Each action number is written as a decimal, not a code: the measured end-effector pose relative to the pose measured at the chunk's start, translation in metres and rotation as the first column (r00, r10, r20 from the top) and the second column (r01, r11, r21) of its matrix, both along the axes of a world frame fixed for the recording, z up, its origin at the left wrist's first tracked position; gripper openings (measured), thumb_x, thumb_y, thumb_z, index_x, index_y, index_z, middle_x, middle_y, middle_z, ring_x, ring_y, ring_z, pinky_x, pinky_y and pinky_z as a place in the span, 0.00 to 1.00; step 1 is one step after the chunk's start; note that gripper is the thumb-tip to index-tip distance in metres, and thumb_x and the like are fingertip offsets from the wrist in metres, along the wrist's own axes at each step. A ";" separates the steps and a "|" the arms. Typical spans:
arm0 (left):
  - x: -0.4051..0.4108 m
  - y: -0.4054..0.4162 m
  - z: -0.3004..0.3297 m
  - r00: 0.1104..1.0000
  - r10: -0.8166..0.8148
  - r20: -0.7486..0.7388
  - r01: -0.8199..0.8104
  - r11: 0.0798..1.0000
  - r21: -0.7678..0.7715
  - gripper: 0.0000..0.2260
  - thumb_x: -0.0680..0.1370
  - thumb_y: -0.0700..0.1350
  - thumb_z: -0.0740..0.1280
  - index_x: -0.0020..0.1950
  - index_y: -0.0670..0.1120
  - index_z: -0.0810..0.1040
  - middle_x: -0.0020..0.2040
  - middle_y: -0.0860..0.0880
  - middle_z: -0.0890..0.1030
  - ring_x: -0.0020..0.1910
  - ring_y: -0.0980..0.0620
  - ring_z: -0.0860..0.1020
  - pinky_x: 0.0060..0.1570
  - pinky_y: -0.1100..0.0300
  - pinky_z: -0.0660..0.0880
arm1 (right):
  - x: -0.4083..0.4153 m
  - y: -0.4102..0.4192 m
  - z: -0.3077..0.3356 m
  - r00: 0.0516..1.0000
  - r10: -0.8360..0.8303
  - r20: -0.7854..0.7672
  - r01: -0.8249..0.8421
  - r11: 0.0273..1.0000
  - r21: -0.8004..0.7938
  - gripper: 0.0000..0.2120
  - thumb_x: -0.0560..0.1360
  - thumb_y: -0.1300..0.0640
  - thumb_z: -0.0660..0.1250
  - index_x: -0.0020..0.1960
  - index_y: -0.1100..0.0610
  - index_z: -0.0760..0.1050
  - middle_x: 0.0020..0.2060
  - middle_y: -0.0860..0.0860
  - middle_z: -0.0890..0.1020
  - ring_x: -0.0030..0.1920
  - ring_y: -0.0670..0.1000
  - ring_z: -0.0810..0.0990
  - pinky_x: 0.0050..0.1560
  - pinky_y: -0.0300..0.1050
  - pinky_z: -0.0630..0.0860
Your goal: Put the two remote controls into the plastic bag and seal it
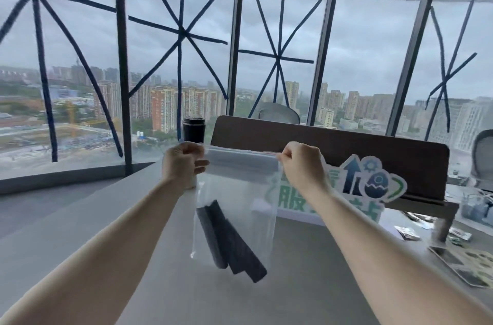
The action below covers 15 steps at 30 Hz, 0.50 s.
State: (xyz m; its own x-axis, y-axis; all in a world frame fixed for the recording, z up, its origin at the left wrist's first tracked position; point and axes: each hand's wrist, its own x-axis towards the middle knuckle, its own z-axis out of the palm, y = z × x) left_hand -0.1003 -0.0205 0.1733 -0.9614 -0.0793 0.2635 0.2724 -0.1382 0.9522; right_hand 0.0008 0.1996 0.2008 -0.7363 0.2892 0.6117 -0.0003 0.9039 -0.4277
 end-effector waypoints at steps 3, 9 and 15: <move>-0.039 -0.014 0.000 0.998 0.056 -0.023 -0.055 0.998 0.041 0.09 0.75 0.33 0.66 0.39 0.44 0.80 0.38 0.44 0.82 0.35 0.49 0.82 0.37 0.61 0.81 | -0.033 -0.011 -0.003 0.992 0.078 -0.099 -0.084 0.995 -0.055 0.10 0.77 0.53 0.67 0.38 0.55 0.78 0.32 0.49 0.83 0.36 0.53 0.82 0.39 0.50 0.81; -0.060 -0.034 -0.062 0.995 0.091 0.040 -0.089 0.995 -0.050 0.06 0.74 0.37 0.69 0.37 0.44 0.81 0.37 0.43 0.81 0.38 0.47 0.80 0.47 0.57 0.79 | -0.042 -0.025 -0.066 0.986 0.167 0.018 -0.167 0.986 -0.009 0.09 0.75 0.55 0.69 0.37 0.55 0.77 0.31 0.46 0.78 0.35 0.55 0.77 0.36 0.48 0.75; -0.028 -0.062 -0.158 0.980 0.050 0.195 -0.033 0.995 -0.090 0.07 0.75 0.37 0.67 0.38 0.42 0.80 0.34 0.42 0.79 0.40 0.45 0.78 0.52 0.50 0.75 | -0.012 -0.043 -0.145 0.896 0.285 0.341 -0.250 0.958 -0.144 0.09 0.73 0.52 0.70 0.38 0.56 0.81 0.33 0.48 0.83 0.37 0.52 0.79 0.43 0.48 0.77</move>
